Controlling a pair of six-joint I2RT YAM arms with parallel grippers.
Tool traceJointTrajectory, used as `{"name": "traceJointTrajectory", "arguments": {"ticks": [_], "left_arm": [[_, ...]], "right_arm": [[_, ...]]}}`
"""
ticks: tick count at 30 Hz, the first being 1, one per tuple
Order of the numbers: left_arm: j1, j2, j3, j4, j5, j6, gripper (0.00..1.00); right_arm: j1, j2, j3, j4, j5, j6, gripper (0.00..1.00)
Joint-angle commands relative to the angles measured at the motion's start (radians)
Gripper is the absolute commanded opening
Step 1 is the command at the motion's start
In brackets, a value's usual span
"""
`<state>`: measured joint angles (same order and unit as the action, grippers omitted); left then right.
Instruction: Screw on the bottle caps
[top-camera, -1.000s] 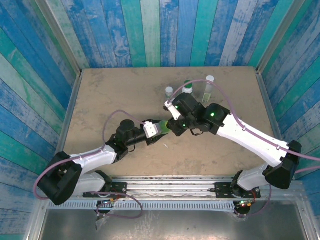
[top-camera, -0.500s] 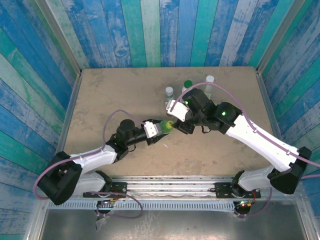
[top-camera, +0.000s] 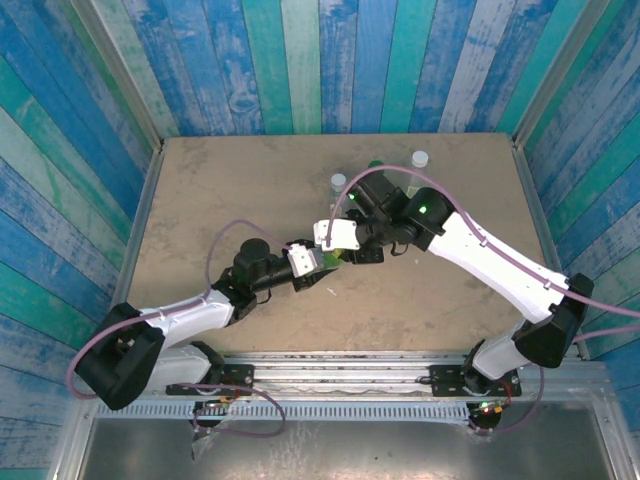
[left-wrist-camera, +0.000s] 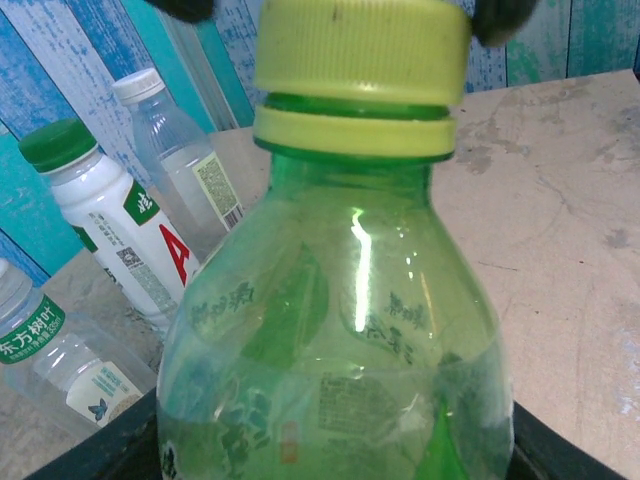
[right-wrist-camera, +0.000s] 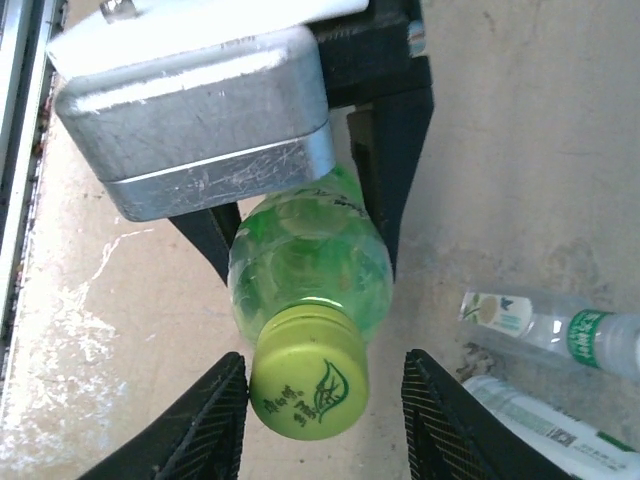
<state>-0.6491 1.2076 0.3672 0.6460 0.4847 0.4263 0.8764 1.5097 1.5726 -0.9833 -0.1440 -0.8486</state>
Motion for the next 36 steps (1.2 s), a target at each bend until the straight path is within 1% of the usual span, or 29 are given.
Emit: {"name": "traceJointTrajectory", "arguments": {"ticks": [1, 2, 5, 6, 7, 8, 10, 11, 12, 13, 14, 16, 17, 19, 20, 21, 22, 23, 24, 25, 26, 28, 29, 32, 34, 36], "left_arm": [[-0.006, 0.012, 0.024, 0.021, 0.015, 0.007, 0.59], [-0.005, 0.013, 0.024, 0.021, 0.015, 0.008, 0.59], [-0.005, 0.012, 0.025, 0.020, 0.014, 0.009, 0.59], [-0.005, 0.012, 0.025, 0.020, 0.014, 0.007, 0.59], [-0.004, 0.010, 0.025, 0.020, 0.014, 0.007, 0.59], [-0.004, 0.009, 0.025, 0.020, 0.012, 0.007, 0.59], [-0.005, 0.007, 0.024, 0.020, 0.007, 0.008, 0.59], [-0.004, 0.006, 0.024, 0.020, 0.003, 0.007, 0.59], [-0.005, 0.004, 0.022, 0.020, -0.001, 0.006, 0.59], [-0.005, 0.003, 0.023, 0.019, -0.005, 0.005, 0.59], [-0.004, 0.001, 0.023, 0.014, -0.009, 0.005, 0.59], [-0.004, 0.001, 0.022, 0.016, -0.019, 0.010, 0.59], [-0.004, 0.003, 0.021, 0.018, -0.024, 0.011, 0.58], [-0.004, 0.006, 0.021, 0.020, -0.023, 0.005, 0.58], [-0.005, 0.006, 0.018, 0.029, -0.019, 0.003, 0.58], [-0.006, 0.006, 0.015, 0.037, -0.016, 0.001, 0.58], [-0.004, 0.006, 0.014, 0.044, -0.011, -0.001, 0.58], [-0.005, 0.006, 0.013, 0.043, -0.010, -0.001, 0.58], [-0.005, 0.006, 0.013, 0.043, -0.010, 0.000, 0.58], [-0.005, 0.007, 0.014, 0.041, -0.011, 0.000, 0.58], [-0.005, 0.007, 0.016, 0.033, -0.012, 0.001, 0.58], [-0.005, 0.005, 0.016, 0.028, -0.012, 0.005, 0.58], [-0.004, 0.004, 0.015, 0.029, -0.012, 0.006, 0.58], [-0.005, 0.004, 0.016, 0.025, -0.011, 0.012, 0.58], [-0.005, 0.011, 0.017, 0.026, -0.019, 0.012, 0.58], [-0.004, 0.018, 0.019, 0.020, -0.027, 0.015, 0.58]], "right_arm": [[0.003, 0.009, 0.014, -0.043, -0.018, -0.013, 0.38], [0.002, 0.009, 0.015, -0.044, -0.018, -0.008, 0.34], [0.003, 0.004, 0.012, -0.045, -0.028, -0.002, 0.34], [0.003, 0.004, 0.013, -0.047, -0.028, 0.002, 0.32], [0.002, 0.005, 0.014, -0.048, -0.025, 0.010, 0.27], [0.003, 0.007, 0.019, -0.048, -0.020, 0.024, 0.24], [0.004, 0.010, 0.025, -0.038, -0.001, 0.080, 0.22], [0.003, 0.013, 0.028, -0.028, 0.020, 0.142, 0.20], [0.002, 0.017, 0.026, -0.001, 0.056, 0.230, 0.18], [0.003, 0.022, 0.021, 0.041, 0.109, 0.381, 0.15], [0.006, 0.031, 0.021, 0.065, 0.143, 0.531, 0.08], [0.009, 0.045, 0.023, 0.069, 0.146, 0.826, 0.01], [0.010, 0.049, 0.020, 0.065, 0.157, 0.996, 0.01], [0.009, 0.052, 0.032, 0.035, 0.136, 1.185, 0.00], [0.010, 0.045, 0.035, 0.032, 0.128, 1.254, 0.00], [0.008, 0.038, 0.031, 0.034, 0.107, 1.290, 0.01], [0.009, 0.031, 0.025, 0.038, 0.070, 1.292, 0.05], [0.004, 0.029, 0.024, 0.037, 0.036, 1.253, 0.12], [0.002, 0.024, 0.021, 0.037, 0.009, 1.177, 0.19], [-0.001, 0.015, 0.013, 0.032, -0.006, 1.056, 0.29], [-0.003, 0.000, -0.004, 0.032, -0.007, 0.939, 0.36], [-0.004, -0.032, -0.031, 0.034, -0.008, 0.714, 0.48], [-0.007, -0.048, -0.040, 0.034, 0.001, 0.607, 0.51], [-0.010, -0.075, -0.047, 0.046, 0.064, 0.387, 0.57], [-0.019, -0.084, -0.058, 0.047, 0.049, 0.214, 0.65], [-0.022, -0.091, -0.074, 0.048, 0.030, 0.072, 0.67]]}}
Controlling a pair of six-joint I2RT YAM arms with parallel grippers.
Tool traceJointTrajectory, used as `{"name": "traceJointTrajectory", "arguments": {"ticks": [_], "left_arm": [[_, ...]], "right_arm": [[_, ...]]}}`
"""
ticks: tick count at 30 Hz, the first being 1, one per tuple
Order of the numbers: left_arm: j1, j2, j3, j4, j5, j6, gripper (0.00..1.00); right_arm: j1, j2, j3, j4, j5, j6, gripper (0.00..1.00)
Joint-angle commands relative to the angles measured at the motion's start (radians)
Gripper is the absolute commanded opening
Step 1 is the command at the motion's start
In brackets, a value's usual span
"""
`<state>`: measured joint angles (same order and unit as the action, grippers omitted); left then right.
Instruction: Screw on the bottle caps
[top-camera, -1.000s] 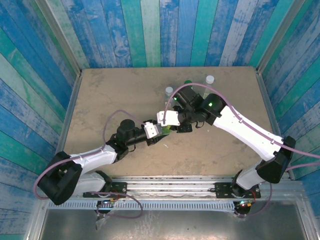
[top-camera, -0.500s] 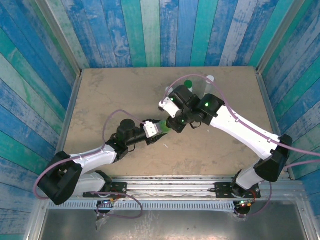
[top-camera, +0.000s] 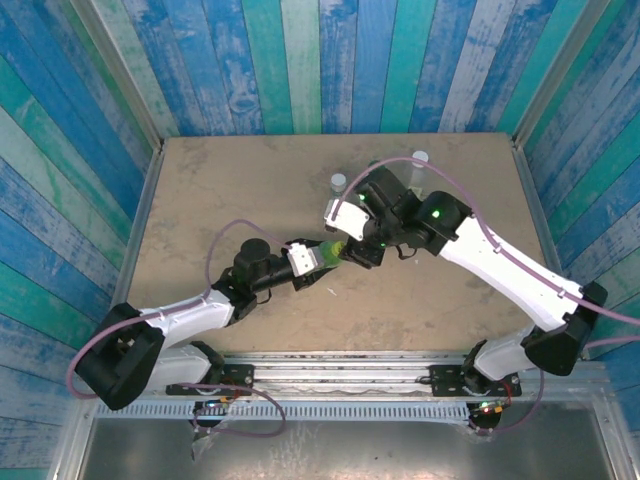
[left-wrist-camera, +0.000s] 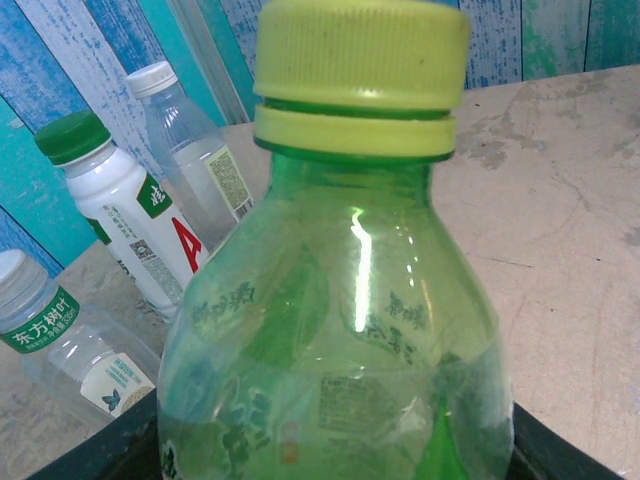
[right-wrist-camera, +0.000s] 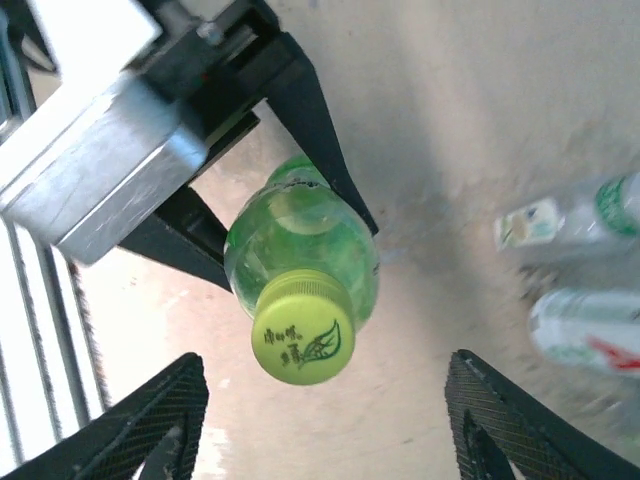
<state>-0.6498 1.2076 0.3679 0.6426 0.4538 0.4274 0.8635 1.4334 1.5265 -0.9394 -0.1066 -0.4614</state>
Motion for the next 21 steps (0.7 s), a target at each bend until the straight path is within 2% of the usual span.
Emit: {"name": "traceJointTrajectory", "arguments": {"ticks": [1, 7, 21], "left_arm": [[-0.004, 0.017, 0.019, 0.020, 0.002, 0.015, 0.58], [-0.004, 0.018, 0.020, 0.019, 0.002, 0.017, 0.58], [-0.004, 0.019, 0.029, 0.001, 0.006, 0.017, 0.58]], "right_arm": [[-0.009, -0.013, -0.027, 0.001, -0.013, -0.371, 0.66], [-0.007, 0.026, 0.018, -0.033, -0.032, -0.487, 0.61], [-0.005, 0.082, 0.037, -0.064, -0.062, -0.480, 0.38]]}}
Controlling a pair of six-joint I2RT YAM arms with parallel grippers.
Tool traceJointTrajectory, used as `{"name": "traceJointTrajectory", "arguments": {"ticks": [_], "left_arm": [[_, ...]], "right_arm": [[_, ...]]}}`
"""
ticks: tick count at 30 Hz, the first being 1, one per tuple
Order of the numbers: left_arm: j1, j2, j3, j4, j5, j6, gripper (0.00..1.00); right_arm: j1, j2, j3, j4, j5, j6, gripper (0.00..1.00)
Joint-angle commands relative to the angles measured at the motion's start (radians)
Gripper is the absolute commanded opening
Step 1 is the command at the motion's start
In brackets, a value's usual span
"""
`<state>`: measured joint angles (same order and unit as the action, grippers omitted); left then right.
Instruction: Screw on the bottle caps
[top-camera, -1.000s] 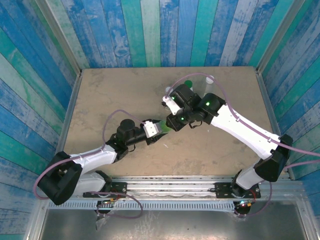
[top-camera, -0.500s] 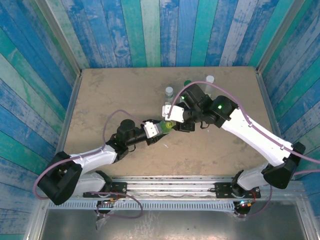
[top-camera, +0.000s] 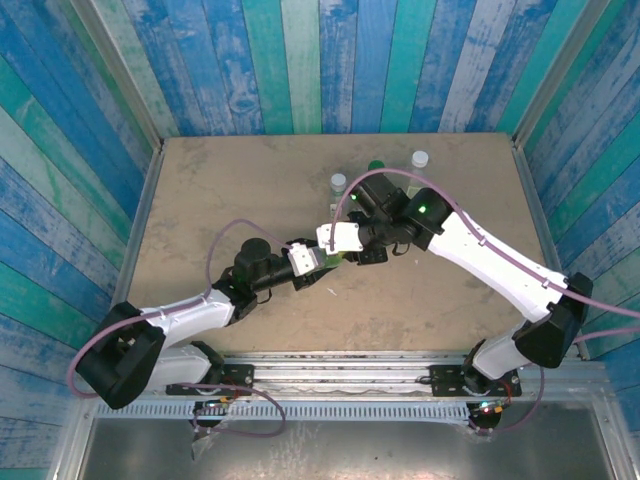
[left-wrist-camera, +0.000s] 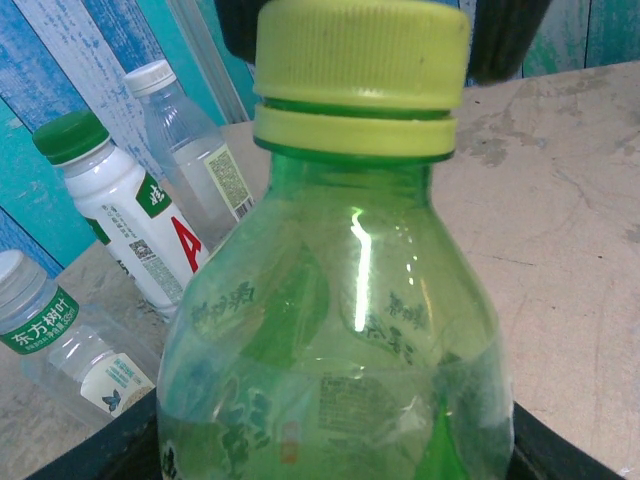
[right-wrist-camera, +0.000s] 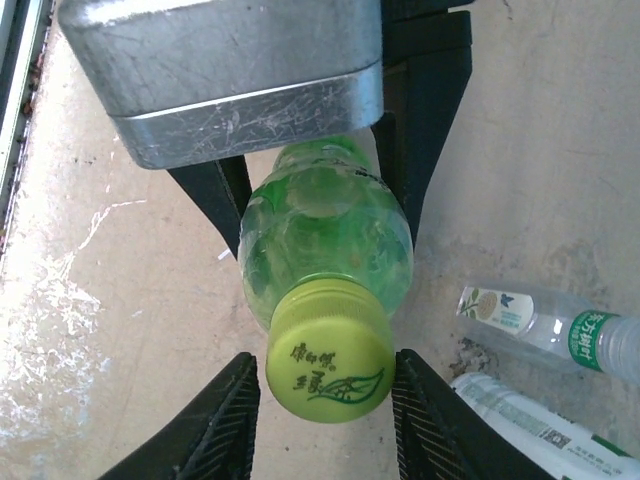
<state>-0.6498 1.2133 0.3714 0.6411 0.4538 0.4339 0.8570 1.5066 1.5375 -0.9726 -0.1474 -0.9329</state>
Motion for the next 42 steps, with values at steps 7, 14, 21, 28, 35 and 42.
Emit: {"name": "traceJointTrajectory", "arguments": {"ticks": [7, 14, 21, 28, 35, 42], "left_arm": [[-0.003, 0.015, 0.024, 0.000, 0.005, 0.011, 0.59], [-0.004, 0.017, 0.023, 0.006, -0.001, 0.011, 0.59], [-0.004, 0.020, 0.022, 0.019, 0.014, 0.003, 0.59], [-0.004, 0.016, 0.009, 0.044, 0.058, 0.012, 0.59], [-0.004, 0.008, 0.003, 0.043, 0.072, 0.028, 0.59], [-0.003, 0.005, 0.005, 0.032, 0.074, 0.031, 0.59]], "right_arm": [[0.003, 0.013, 0.033, -0.031, -0.039, 0.044, 0.23], [-0.002, 0.017, 0.054, 0.064, 0.079, 0.777, 0.04], [-0.006, 0.009, 0.011, 0.098, -0.095, 1.245, 0.12], [-0.006, -0.062, -0.040, 0.030, -0.066, 0.733, 0.44], [-0.006, -0.061, 0.035, -0.098, -0.017, 0.231, 0.51], [-0.006, 0.023, 0.124, -0.171, -0.013, 0.068, 0.45]]}}
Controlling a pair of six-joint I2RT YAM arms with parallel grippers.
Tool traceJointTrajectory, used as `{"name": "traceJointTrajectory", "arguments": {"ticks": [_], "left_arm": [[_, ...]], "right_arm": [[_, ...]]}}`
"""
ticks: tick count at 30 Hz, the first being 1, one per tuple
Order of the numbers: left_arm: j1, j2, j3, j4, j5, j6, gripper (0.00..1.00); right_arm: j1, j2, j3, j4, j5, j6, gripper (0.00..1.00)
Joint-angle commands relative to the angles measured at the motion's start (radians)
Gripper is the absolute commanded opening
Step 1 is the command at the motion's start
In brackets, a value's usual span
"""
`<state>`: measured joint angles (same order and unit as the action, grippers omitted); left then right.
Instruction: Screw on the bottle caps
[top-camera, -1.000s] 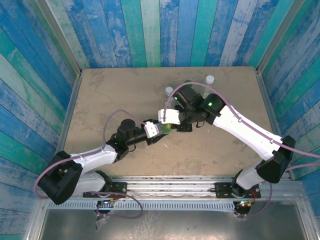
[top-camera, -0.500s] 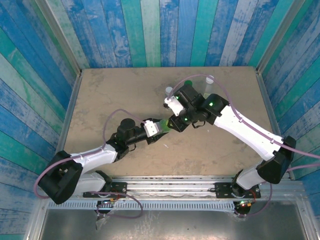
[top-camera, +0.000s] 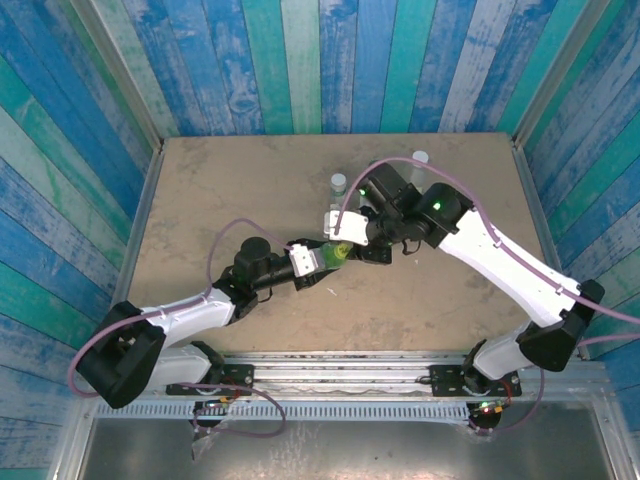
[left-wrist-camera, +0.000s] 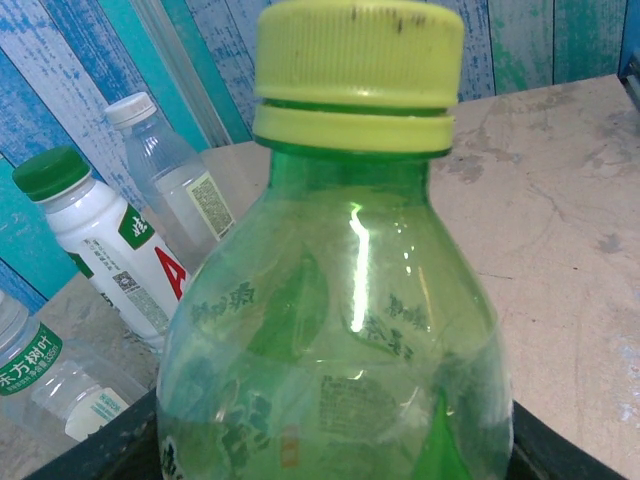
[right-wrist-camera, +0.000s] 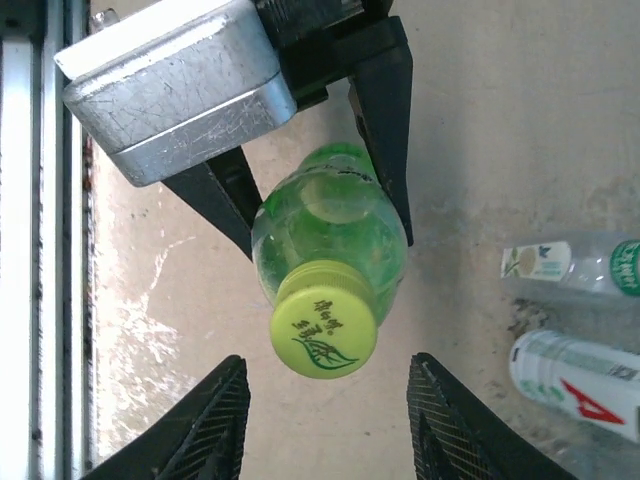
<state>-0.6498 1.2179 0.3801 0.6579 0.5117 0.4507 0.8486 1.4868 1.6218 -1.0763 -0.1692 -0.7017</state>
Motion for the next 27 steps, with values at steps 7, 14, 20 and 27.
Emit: {"name": "traceJointTrajectory", "arguments": {"ticks": [7, 14, 20, 27], "left_arm": [[-0.003, 0.006, 0.003, 0.000, 0.009, 0.016, 0.59], [-0.004, 0.004, 0.007, -0.007, 0.003, 0.014, 0.59], [-0.004, 0.002, 0.006, -0.005, -0.008, 0.014, 0.59], [-0.004, 0.002, 0.002, 0.005, -0.047, 0.011, 0.59]], "right_arm": [[0.006, 0.081, 0.051, -0.086, -0.054, -0.163, 0.43], [0.009, 0.091, 0.045, -0.094, -0.045, -0.155, 0.31], [0.010, 0.095, 0.054, -0.069, -0.041, -0.037, 0.08], [0.010, 0.063, -0.099, 0.217, 0.044, 0.923, 0.01]]}}
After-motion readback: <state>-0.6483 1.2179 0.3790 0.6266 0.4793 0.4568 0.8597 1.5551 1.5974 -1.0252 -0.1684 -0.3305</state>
